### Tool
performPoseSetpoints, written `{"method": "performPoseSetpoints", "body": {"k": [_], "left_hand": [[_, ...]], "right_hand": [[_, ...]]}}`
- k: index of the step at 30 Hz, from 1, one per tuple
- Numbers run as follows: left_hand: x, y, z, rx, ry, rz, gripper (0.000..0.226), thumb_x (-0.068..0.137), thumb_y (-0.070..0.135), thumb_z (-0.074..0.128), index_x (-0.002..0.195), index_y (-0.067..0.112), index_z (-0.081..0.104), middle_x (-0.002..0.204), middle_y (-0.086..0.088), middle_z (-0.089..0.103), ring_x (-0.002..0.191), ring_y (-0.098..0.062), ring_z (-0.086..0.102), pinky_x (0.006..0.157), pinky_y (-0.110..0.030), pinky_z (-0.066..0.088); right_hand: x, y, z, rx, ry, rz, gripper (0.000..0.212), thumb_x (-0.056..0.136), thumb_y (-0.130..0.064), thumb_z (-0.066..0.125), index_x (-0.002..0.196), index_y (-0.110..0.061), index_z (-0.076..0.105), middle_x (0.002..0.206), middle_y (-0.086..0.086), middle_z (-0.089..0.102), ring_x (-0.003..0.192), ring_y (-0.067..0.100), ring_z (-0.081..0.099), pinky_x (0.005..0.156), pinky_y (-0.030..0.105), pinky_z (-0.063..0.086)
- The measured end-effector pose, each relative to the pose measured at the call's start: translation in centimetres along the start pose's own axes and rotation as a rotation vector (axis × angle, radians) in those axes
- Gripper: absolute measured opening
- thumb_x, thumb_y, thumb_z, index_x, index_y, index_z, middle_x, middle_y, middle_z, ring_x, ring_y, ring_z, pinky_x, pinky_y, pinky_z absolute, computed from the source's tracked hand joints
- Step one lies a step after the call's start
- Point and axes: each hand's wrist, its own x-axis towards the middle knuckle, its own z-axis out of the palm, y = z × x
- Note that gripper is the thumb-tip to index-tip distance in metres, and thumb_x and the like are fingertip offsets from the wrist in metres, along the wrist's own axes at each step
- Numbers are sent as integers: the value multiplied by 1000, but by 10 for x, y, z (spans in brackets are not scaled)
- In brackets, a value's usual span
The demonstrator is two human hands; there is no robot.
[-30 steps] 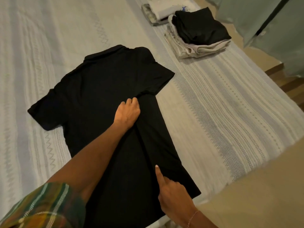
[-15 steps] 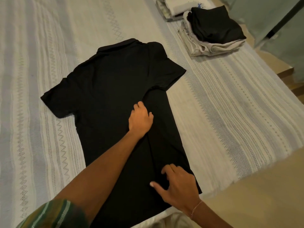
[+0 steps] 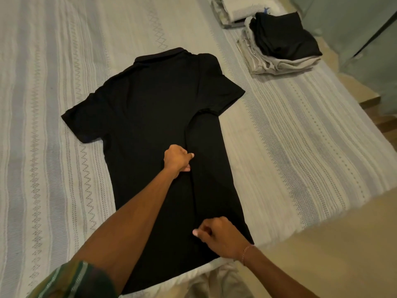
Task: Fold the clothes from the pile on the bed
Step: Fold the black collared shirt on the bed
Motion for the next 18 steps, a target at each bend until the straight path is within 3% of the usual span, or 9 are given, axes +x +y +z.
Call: {"method": "performPoseSetpoints", "body": {"k": [3,4,6,9,13,16,18], "left_hand": [[-1,-3,0,26,0,56,12,93,18,71,87,10,64,85,-11,70,66,-17,71,66,-32,63],[-2,-4,0,32,5,76,13,93,17,71,86,12,62,82,-9,70,65,-16,70,64,-30,62],[-2,-7,1,46,13,115,14,93,18,71,86,14,60,79,-7,69,61,-15,69,61,-27,61],[-1,-11,2,61,30,173,13,93,18,71,89,13,61,75,-7,70,56,-13,68,57,-25,59],[-1,-15,1,96,10,190,11,94,18,69,98,11,62,79,-7,72,61,-13,70,60,-23,58],[-1,-12,-1,147,19,202,11,93,20,71,93,13,62,79,-7,71,65,-16,71,69,-33,62],[0,-6,-2,260,73,226,14,91,24,73,92,16,62,85,-4,70,75,-18,70,74,-39,61]], "right_hand": [[31,-1,-29,-87,252,-173,18,101,-37,58,102,-23,68,92,-8,67,81,2,61,77,23,53],[45,-1,-39,-164,363,-228,17,101,-33,58,110,-22,67,104,-6,67,92,4,61,85,26,53],[76,-1,-61,-342,447,-274,34,100,-33,58,132,-21,58,131,0,60,121,14,55,103,33,48],[105,6,-70,-696,346,-333,64,102,-53,46,154,-18,36,161,8,33,151,25,25,122,47,27],[71,31,-35,-850,138,-394,90,96,-78,17,162,-19,5,168,12,-3,155,29,-11,124,57,-1],[54,36,-26,-837,90,-417,94,90,-85,19,162,-26,4,168,10,-7,155,29,-12,122,57,-8],[56,31,-34,-778,127,-422,86,94,-80,19,161,-28,11,169,7,2,156,25,-5,124,54,-4]]}}
